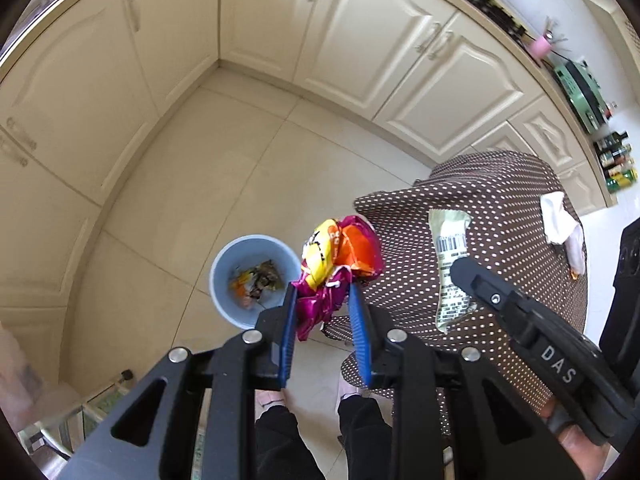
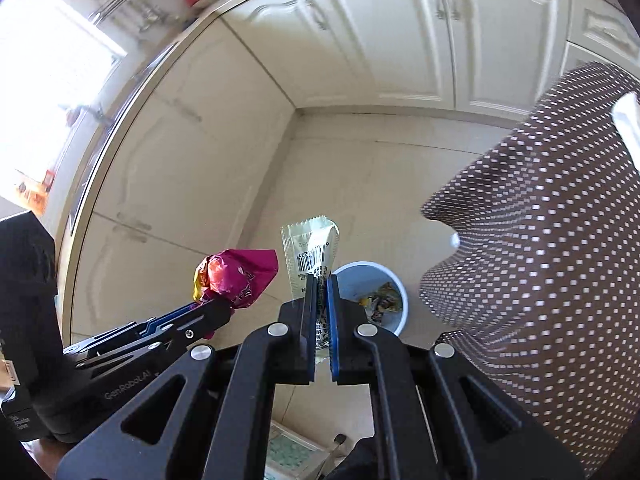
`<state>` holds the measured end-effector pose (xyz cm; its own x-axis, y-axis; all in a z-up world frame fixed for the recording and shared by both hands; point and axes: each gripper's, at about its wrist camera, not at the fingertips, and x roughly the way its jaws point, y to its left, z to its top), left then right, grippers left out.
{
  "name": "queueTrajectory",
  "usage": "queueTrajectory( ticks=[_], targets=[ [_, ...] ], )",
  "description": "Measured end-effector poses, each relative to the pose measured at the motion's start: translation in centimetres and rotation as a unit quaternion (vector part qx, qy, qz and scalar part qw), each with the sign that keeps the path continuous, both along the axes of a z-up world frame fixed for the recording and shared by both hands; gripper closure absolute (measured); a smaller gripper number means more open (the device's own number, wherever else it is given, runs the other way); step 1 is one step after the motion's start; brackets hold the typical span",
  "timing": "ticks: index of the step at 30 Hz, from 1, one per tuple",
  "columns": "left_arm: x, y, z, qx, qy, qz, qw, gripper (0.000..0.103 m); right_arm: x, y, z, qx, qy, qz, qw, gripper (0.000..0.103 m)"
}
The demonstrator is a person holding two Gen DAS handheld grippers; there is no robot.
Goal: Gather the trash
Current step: 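Carry both wrappers over the blue bin and open both tools to drop them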
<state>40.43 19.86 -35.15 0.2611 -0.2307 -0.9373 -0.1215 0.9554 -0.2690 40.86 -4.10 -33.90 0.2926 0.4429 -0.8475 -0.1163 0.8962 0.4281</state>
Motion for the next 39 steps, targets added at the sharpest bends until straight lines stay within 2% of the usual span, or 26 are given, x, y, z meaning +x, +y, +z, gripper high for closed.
queueTrajectory(
  ticks=[8, 10, 21, 33, 39],
  targets=[
    [0.5, 2.4, 0.0, -0.014, -0.002, 0.009, 0.9999, 0.073, -0.2, 2.5, 0.1, -0.008, 0.0, 0.006, 1.0, 0.099],
    [0.4, 2.7, 0.0, -0.019, 0.001, 0.011, 0.9997, 0.068, 0.0, 3.4, 0.0, -0.01, 0.004, 0.005, 1.0, 0.099],
    [0.0, 4.3, 0.0, -0.024, 0.004, 0.023, 0.9994, 0.068, 0.1, 5.3, -0.3, -0.015, 0.01, 0.019, 1.0, 0.099],
    [-1.3, 6.9, 0.5, -0.035, 0.003, 0.06, 0.9976, 0.068, 0.3, 7.4, -0.1, -0.006, 0.008, 0.042, 0.999, 0.099],
    [-1.7, 7.4, 1.1, -0.032, -0.001, 0.077, 0.9965, 0.067, 0.7, 7.8, 0.0, 0.012, 0.01, 0.047, 0.999, 0.094]
  ],
)
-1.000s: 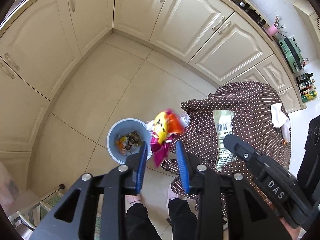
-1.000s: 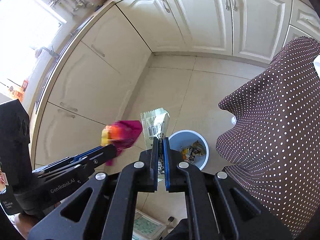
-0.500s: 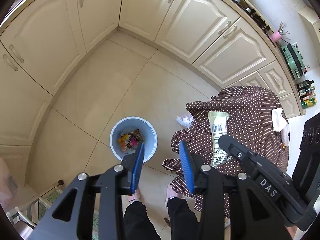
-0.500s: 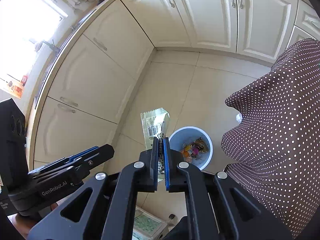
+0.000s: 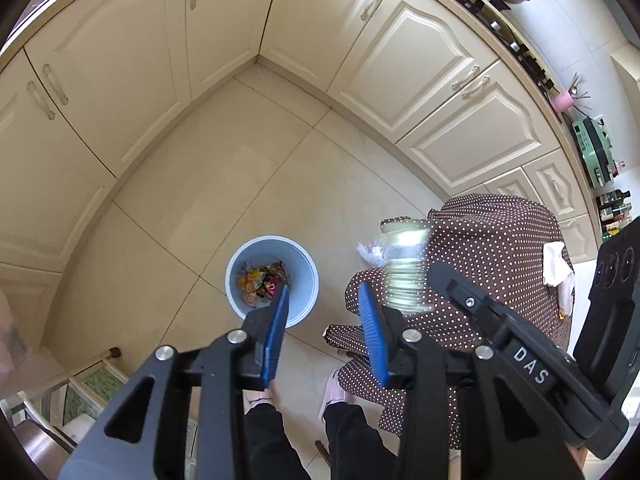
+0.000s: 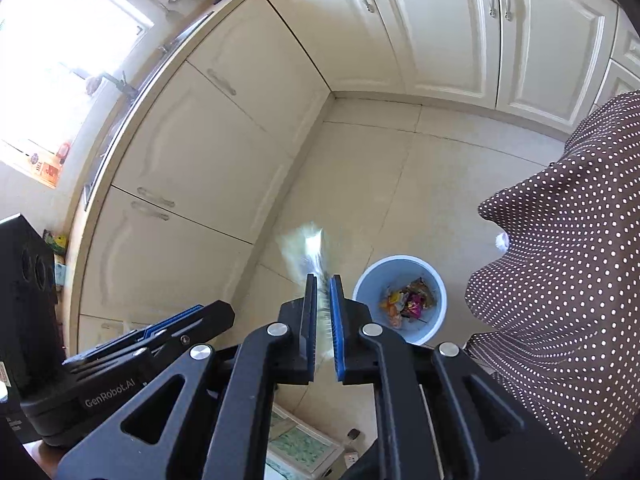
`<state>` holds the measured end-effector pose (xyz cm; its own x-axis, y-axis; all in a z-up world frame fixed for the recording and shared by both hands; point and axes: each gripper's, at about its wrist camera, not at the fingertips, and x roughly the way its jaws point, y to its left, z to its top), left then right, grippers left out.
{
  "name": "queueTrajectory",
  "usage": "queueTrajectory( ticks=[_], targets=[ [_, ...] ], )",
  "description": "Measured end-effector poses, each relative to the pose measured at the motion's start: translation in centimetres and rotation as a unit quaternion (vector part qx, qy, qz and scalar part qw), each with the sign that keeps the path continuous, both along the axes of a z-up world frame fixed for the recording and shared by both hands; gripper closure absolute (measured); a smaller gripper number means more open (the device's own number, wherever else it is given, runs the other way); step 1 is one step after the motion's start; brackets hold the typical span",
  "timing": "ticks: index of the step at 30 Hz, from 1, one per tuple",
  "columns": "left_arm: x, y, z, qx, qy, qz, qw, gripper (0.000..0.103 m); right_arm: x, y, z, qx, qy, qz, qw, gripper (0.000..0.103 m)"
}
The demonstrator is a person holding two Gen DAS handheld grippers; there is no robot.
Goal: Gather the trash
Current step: 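Carry both wrappers over the blue bin and open both tools to drop them, then grasp the white paper with the left tool while the right tool grasps the clear plastic bag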
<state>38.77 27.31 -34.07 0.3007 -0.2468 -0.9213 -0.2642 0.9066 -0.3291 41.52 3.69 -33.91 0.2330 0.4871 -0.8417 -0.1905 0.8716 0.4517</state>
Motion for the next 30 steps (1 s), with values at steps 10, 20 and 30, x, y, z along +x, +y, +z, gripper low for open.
queueTrajectory(
  ticks=[10, 20, 30],
  targets=[
    [0.8, -3.6, 0.7, 0.008, -0.002, -0.012, 0.9999, 0.066, 0.2, -4.4, 0.3, 0.005, -0.001, -0.021, 1.0, 0.092],
    [4.3, -15.9, 1.7, 0.003, -0.014, -0.083, 0.9965, 0.059, 0.7, -17.8, 1.9, -0.017, -0.03, -0.105, 0.994, 0.086],
    [7.8, -37.0, 1.6, -0.026, -0.04, -0.191, 0.9804, 0.049, -1.0, -37.9, 4.5, -0.094, -0.076, -0.237, 0.964, 0.065]
  ],
)
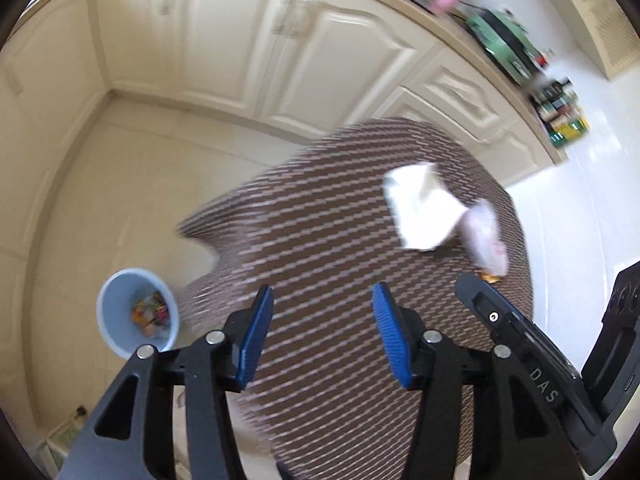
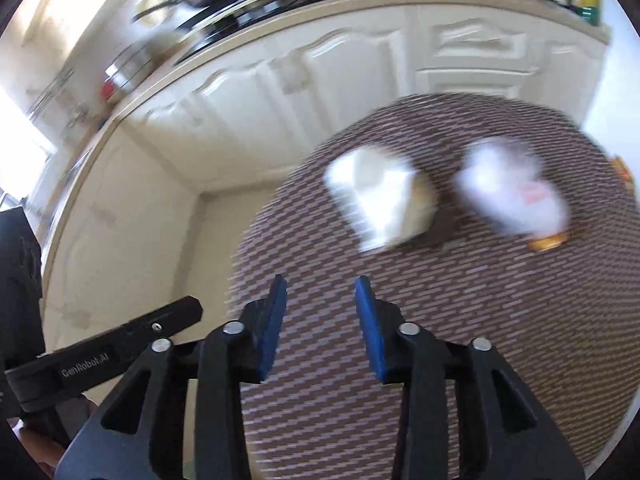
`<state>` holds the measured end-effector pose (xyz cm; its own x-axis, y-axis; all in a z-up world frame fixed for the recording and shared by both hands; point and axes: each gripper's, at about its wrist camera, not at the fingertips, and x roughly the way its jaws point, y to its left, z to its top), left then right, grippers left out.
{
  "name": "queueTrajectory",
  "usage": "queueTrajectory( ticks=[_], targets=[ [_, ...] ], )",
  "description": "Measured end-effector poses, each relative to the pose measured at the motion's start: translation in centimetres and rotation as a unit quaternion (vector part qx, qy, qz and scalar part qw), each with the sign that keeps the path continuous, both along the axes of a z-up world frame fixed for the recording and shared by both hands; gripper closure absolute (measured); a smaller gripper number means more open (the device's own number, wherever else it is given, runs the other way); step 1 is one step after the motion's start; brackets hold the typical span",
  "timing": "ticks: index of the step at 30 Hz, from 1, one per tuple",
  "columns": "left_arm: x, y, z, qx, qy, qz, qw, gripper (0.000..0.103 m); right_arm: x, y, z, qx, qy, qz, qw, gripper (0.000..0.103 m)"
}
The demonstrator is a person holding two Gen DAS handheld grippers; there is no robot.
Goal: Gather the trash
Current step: 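Grasp the white paper with the left tool while the right tool grasps the clear plastic bag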
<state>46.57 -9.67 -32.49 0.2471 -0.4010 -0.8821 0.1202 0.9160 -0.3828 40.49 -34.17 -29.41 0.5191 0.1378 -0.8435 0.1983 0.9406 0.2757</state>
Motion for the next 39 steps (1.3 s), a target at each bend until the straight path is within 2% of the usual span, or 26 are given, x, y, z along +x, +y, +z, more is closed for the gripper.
queueTrajectory(
  ticks=[1, 3, 5, 10, 13, 14, 22, 27, 33, 35, 36, 37, 38, 39],
  targets=[
    [0.3, -1.8, -0.1, -0.001, -0.002, -0.008, 1.0, 0.045, 0.0, -1.7, 0.0, -0.005, -0.001, -0.011, 1.0, 0.063],
    [0.9, -4.9, -0.2, -0.003, -0.009, -0.02, 0.9998, 0.044, -0.1, -4.1, -0.1, -0.008, -0.002, -0.028, 1.0, 0.058],
    [1.7, -7.7, -0.4, -0.007, -0.009, -0.028, 0.9996, 0.044, -0.2, -7.0, -0.4, -0.014, -0.001, -0.055, 0.998, 0.046],
    [2.9, -11.4, -1.1, 0.003, -0.013, -0.03, 0.9995, 0.041, 0.6, -11.0, -1.8, -0.004, 0.006, -0.079, 0.997, 0.038],
    [3.6, -12.1, -1.6, 0.014, -0.013, -0.023, 0.9996, 0.041, 1.5, -11.5, -2.7, 0.001, 0.007, -0.069, 0.998, 0.037],
    [3.8, -12.2, -1.8, 0.016, -0.011, -0.02, 0.9996, 0.041, 2.0, -11.4, -3.1, -0.003, 0.012, -0.059, 0.998, 0.03],
    [5.4, -11.6, -3.2, 0.013, -0.005, 0.025, 0.9996, 0.041, 3.5, -12.1, -5.0, -0.004, 0.019, -0.044, 0.999, 0.027],
    [6.1, -12.3, -4.4, 0.014, -0.004, 0.028, 0.9995, 0.041, 4.2, -12.1, -5.9, -0.014, 0.021, -0.033, 0.999, 0.028],
    [6.8, -12.8, -5.8, -0.007, 0.002, 0.031, 0.9995, 0.042, 4.2, -12.1, -6.0, -0.017, 0.013, -0.026, 0.999, 0.046],
    [6.9, -12.8, -6.0, -0.006, 0.001, 0.03, 0.9995, 0.054, 4.0, -12.0, -5.8, -0.018, 0.01, -0.024, 0.999, 0.06],
    [7.0, -12.9, -6.0, -0.005, 0.002, 0.028, 0.9996, 0.068, 4.1, -12.0, -5.7, -0.018, 0.009, -0.024, 0.999, 0.064],
    [7.0, -12.8, -6.1, -0.015, 0.003, 0.027, 0.9995, 0.072, 4.0, -12.1, -5.6, -0.015, 0.008, -0.024, 1.0, 0.076],
    [6.9, -12.8, -6.0, -0.017, 0.002, 0.027, 0.9995, 0.073, 3.9, -12.2, -5.4, -0.013, 0.007, -0.023, 1.0, 0.082],
    [6.8, -12.8, -5.8, -0.014, -0.002, 0.026, 0.9996, 0.077, 3.9, -12.2, -5.3, -0.013, 0.006, -0.024, 1.0, 0.084]
  ],
)
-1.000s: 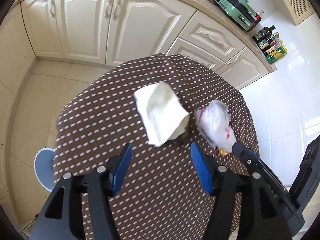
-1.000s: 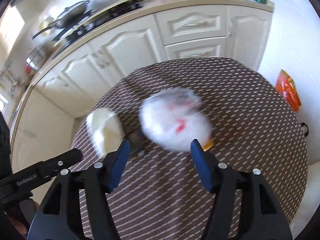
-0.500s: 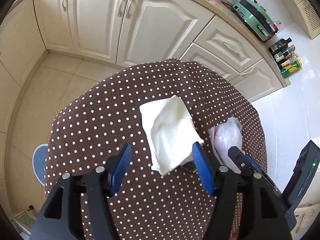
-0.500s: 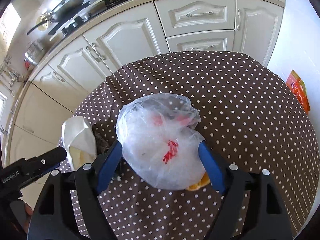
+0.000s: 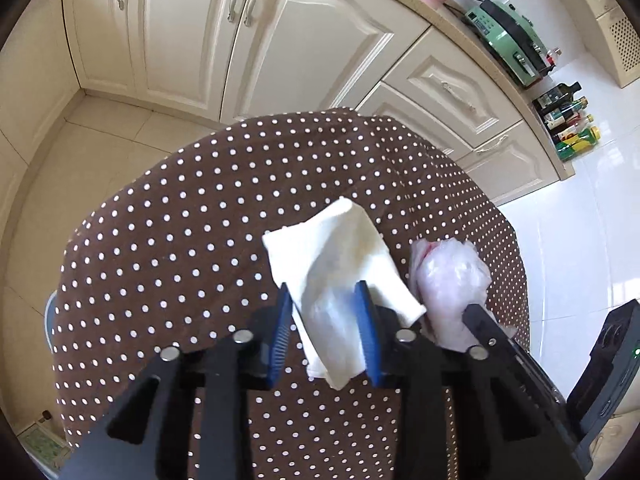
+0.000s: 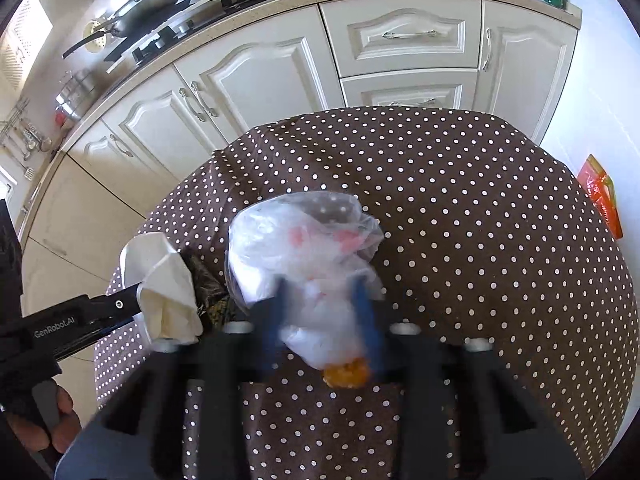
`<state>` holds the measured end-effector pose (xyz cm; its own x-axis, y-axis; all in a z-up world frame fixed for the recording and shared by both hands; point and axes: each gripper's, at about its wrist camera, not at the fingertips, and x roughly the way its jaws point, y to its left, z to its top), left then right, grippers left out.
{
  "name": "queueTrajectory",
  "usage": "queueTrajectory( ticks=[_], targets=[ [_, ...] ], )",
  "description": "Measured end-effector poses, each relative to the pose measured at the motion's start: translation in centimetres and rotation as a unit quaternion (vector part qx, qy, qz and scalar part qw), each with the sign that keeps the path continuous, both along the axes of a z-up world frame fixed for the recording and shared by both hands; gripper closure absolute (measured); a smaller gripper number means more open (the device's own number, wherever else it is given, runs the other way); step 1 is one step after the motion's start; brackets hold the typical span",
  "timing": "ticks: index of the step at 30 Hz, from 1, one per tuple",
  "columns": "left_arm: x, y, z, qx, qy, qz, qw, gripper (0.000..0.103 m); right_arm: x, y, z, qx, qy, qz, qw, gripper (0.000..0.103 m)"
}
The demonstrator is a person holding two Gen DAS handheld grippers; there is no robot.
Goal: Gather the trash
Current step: 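Grasp the white paper with the left tool while the right tool grasps the clear plastic bag, then carry the paper and bag over the blue bin and open both tools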
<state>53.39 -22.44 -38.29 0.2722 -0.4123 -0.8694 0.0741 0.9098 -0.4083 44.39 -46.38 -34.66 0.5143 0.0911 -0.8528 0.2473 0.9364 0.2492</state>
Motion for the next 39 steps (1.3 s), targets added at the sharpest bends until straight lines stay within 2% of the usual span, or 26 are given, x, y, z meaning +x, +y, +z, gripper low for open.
queueTrajectory(
  ticks=[2, 4, 12, 18, 21, 26, 33, 36, 39],
  targets=[
    [-0.3, 0.0, 0.6, 0.007, -0.016, -0.006, 0.9998, 0.081, 0.0, 0.0, 0.4, 0.0, -0.002, 0.001, 1.0, 0.092],
    [-0.6, 0.0, 1.2, 0.005, -0.021, -0.013, 0.9997, 0.084, -0.2, -0.2, 1.2, -0.006, -0.011, -0.005, 1.0, 0.094],
    [-1.9, 2.6, 4.7, -0.029, -0.046, -0.009, 0.9985, 0.085, -0.9, 0.8, 5.0, -0.014, -0.044, -0.013, 0.999, 0.094],
    [-3.4, 7.4, 7.6, -0.037, -0.068, 0.004, 0.997, 0.085, -1.1, 5.4, 7.4, -0.009, -0.063, 0.012, 0.998, 0.094],
    [-4.3, 11.0, 8.5, -0.034, -0.074, 0.016, 0.9966, 0.085, -1.0, 9.9, 8.1, 0.0, -0.068, 0.043, 0.997, 0.094],
    [-6.7, 19.4, 8.6, -0.015, -0.071, 0.047, 0.9963, 0.085, -1.1, 18.2, 7.7, 0.02, -0.062, 0.099, 0.993, 0.094],
    [-10.4, 32.0, 7.0, 0.019, -0.048, 0.096, 0.994, 0.085, -2.4, 31.2, 4.1, 0.062, -0.012, 0.173, 0.983, 0.094],
    [-12.1, 38.0, 5.9, 0.037, -0.033, 0.122, 0.9912, 0.085, -2.8, 35.2, 2.5, 0.069, 0.009, 0.195, 0.978, 0.094],
    [-13.3, 42.1, 5.0, 0.048, -0.024, 0.144, 0.9882, 0.085, -3.4, 39.9, 0.7, 0.077, 0.034, 0.215, 0.973, 0.094]
  ],
)
